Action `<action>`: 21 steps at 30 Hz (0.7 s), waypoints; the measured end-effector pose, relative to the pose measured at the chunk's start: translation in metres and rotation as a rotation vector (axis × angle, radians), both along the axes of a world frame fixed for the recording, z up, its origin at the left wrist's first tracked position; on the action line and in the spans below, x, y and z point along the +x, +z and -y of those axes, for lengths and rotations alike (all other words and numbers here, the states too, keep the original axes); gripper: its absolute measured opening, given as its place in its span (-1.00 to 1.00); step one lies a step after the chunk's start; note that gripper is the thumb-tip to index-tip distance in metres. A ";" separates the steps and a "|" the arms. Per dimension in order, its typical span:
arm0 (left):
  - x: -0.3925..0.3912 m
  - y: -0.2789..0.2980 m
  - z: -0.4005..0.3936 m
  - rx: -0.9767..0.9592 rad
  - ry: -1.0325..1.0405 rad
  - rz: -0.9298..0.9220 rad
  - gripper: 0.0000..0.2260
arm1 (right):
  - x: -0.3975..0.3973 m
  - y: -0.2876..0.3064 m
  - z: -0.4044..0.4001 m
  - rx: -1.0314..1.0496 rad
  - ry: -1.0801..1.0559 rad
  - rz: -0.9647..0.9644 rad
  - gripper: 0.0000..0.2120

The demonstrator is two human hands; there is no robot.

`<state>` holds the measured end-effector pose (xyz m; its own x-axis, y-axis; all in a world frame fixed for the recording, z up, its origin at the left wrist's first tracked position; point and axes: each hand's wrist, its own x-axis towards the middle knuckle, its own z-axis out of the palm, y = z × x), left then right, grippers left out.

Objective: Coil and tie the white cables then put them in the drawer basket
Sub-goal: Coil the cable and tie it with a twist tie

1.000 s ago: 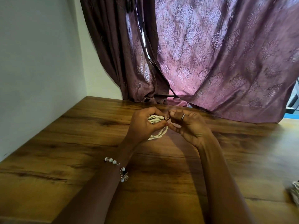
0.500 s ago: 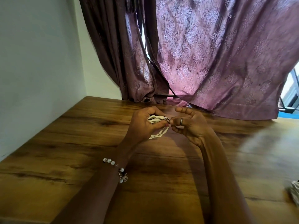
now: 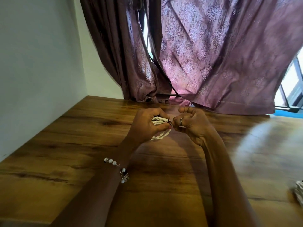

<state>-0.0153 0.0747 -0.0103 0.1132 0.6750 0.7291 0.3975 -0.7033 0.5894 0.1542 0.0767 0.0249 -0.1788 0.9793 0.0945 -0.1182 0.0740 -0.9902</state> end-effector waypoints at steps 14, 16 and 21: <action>0.001 0.000 0.001 0.047 0.022 -0.017 -0.78 | -0.003 0.000 0.001 0.010 -0.028 -0.009 -0.61; 0.000 0.000 0.002 0.049 0.022 -0.019 -0.78 | -0.004 0.000 0.002 0.003 -0.027 -0.023 -0.62; 0.000 0.001 0.002 0.069 0.011 -0.032 -0.75 | -0.004 0.002 0.004 0.021 -0.029 -0.002 -0.65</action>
